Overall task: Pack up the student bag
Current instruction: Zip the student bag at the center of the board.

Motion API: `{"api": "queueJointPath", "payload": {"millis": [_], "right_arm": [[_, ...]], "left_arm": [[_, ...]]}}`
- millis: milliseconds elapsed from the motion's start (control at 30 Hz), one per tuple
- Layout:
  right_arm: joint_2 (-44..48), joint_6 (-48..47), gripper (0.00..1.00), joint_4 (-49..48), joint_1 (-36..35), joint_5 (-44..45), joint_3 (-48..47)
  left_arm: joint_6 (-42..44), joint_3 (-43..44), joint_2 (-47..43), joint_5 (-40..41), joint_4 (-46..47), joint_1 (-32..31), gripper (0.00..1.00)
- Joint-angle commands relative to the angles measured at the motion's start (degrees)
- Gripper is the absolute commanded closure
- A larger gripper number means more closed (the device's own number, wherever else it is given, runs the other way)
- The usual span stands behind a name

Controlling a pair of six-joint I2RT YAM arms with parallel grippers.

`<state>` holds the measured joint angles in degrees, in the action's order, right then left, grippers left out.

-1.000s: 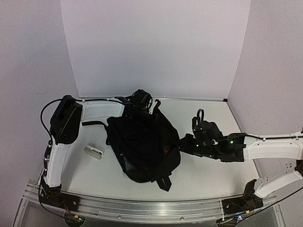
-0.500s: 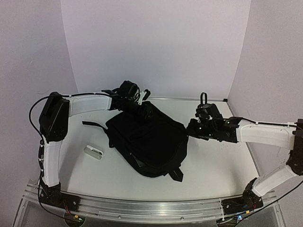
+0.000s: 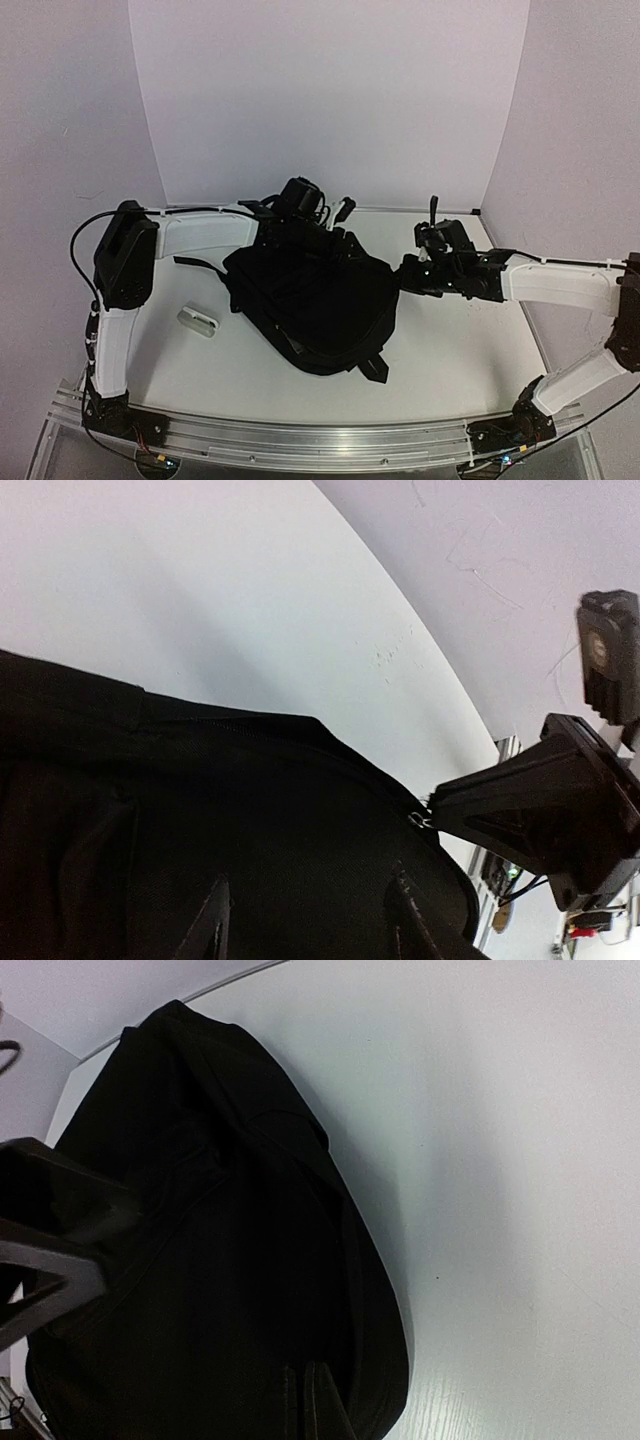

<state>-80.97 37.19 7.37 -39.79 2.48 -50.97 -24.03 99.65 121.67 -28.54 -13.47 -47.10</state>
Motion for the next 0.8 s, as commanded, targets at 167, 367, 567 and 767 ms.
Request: {"api": "queueJointPath", "payload": {"millis": [167,367,567,767], "right_arm": [[5.71,2.85,1.0,-3.87,-0.16,-3.8,5.73],[9.24,4.72,1.0,-3.9,-1.19,-4.48,8.14],[10.59,6.62,1.0,-3.44,-3.39,-5.5,9.0],[7.1,10.0,1.0,-2.72,-11.57,-2.07,7.19]], "left_arm": [[-10.44,3.82,9.58,-9.55,15.39,-0.96,0.55],[-12.43,8.11,15.42,-10.95,15.26,-1.15,0.58],[-13.25,10.69,17.99,-10.64,13.83,-1.15,0.57],[-13.12,10.8,18.34,-10.41,13.83,-1.15,0.56]]}}
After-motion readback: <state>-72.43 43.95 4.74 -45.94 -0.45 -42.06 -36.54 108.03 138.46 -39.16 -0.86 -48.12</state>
